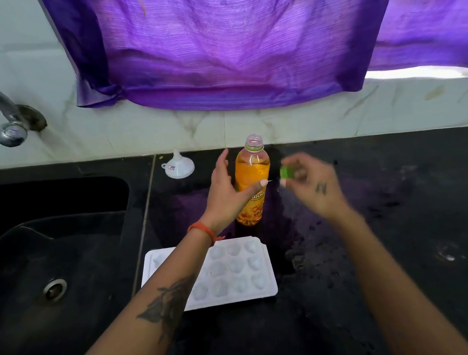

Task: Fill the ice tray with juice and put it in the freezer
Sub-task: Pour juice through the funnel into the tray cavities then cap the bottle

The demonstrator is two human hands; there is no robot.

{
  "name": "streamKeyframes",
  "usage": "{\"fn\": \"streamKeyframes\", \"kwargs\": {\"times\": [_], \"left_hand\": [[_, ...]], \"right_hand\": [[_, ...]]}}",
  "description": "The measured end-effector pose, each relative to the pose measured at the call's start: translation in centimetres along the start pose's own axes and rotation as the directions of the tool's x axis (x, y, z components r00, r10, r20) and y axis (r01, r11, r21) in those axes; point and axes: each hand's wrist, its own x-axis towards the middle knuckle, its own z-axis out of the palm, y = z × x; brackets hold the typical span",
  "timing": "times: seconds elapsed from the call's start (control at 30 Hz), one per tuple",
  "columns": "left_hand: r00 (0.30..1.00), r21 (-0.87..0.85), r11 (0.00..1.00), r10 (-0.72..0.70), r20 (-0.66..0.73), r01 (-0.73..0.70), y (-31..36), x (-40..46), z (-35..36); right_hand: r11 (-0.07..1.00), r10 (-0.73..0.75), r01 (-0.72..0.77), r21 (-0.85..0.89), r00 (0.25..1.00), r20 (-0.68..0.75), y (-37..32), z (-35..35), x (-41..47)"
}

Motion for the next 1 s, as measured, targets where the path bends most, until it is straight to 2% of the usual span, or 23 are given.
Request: {"fn": "streamKeyframes", "kwargs": {"times": [0.07, 0.13, 0.27, 0.37, 0.43, 0.57, 0.7, 0.8, 1.0], "left_hand": [[0.999, -0.028, 0.999, -0.02, 0.038, 0.021, -0.8, -0.8, -0.2], [0.994, -0.042, 0.999, -0.024, 0.102, 0.029, -1.5, -1.4, -0.4], [0.982, -0.033, 0.997, -0.07, 0.174, 0.077, -2.6, -1.7, -1.3], [0.975, 0.064, 0.991, -0.125, 0.184, 0.115, -3.7, -1.6, -2.8], [0.98, 0.124, 0.987, -0.126, 0.155, 0.107, -4.4, -1.3, -4.2], [0.993, 0.219, 0.969, -0.116, 0.007, 0.111, -5.3, 0.4, -7.4], [0.993, 0.481, 0.875, 0.013, -0.117, 0.046, -5.6, 4.0, -10.1], [0.99, 0.594, 0.804, 0.074, -0.121, 0.012, -5.9, 7.4, -11.7], [0.997, 0.649, 0.758, -0.021, -0.073, 0.063, -7.8, 13.6, -13.0]], "right_hand": [[0.985, 0.172, -0.172, -0.017, 0.985, 0.03, 3.1, 3.0, -2.8], [0.958, 0.28, -0.271, -0.093, 0.955, 0.1, 5.2, 5.2, -4.9], [0.927, 0.267, -0.177, -0.331, 0.931, 0.25, 6.3, 6.6, -6.3], [0.904, 0.297, -0.178, -0.389, 0.915, 0.272, 5.2, 6.1, -5.7], [0.926, 0.285, -0.216, -0.309, 0.938, 0.199, 3.8, 5.8, -5.3], [0.972, 0.19, -0.194, 0.132, 0.981, 0.039, 0.6, 5.8, -4.2], [0.941, 0.157, -0.127, 0.313, 0.985, -0.072, -2.3, 6.6, -2.0], [0.925, 0.168, -0.122, 0.361, 0.981, -0.098, -3.5, 7.5, -0.8], [0.96, 0.139, -0.077, 0.269, 0.965, -0.22, -3.4, 8.9, -0.2]]}}
